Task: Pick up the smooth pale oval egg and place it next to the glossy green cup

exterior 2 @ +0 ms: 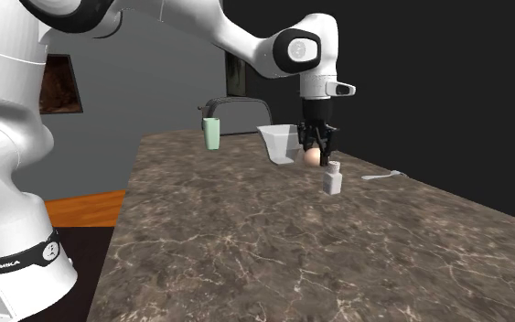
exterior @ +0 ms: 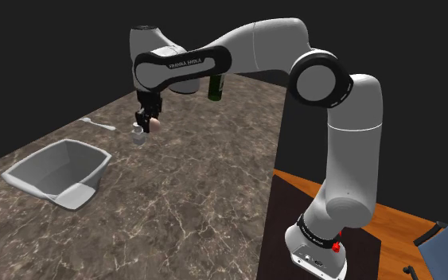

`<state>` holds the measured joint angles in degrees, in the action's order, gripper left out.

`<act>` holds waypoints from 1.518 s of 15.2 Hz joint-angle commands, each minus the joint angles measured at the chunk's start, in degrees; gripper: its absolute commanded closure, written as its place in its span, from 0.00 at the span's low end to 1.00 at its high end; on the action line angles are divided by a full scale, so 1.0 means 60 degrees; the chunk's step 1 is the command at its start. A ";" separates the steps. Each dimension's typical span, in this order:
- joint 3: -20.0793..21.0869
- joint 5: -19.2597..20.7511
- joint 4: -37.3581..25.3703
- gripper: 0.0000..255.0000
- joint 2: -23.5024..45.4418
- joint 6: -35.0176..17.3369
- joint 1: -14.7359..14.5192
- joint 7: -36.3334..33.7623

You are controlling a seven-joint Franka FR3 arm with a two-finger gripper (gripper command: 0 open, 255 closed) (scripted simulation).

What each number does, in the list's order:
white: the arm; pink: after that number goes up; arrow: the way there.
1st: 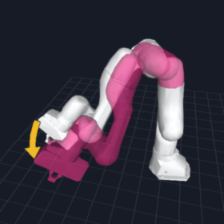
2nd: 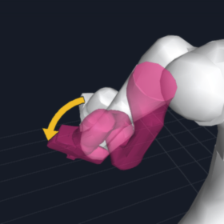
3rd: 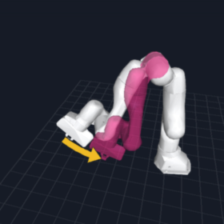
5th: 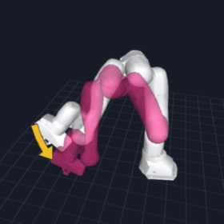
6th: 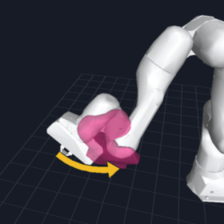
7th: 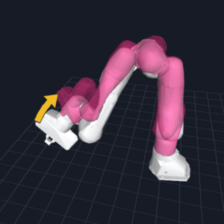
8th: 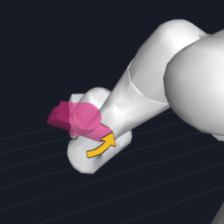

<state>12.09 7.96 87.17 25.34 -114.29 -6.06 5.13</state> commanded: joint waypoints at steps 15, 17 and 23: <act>0.0055 -0.0099 -0.1754 1.00 -0.0205 0.1950 -0.0073 0.0137; 0.0058 -0.0100 -0.2039 1.00 -0.0187 0.2216 -0.0090 0.0151; 0.0065 -0.0085 -0.3016 1.00 -0.0055 0.3059 -0.0163 0.0192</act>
<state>12.47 7.45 69.75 24.96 -96.60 -6.98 6.27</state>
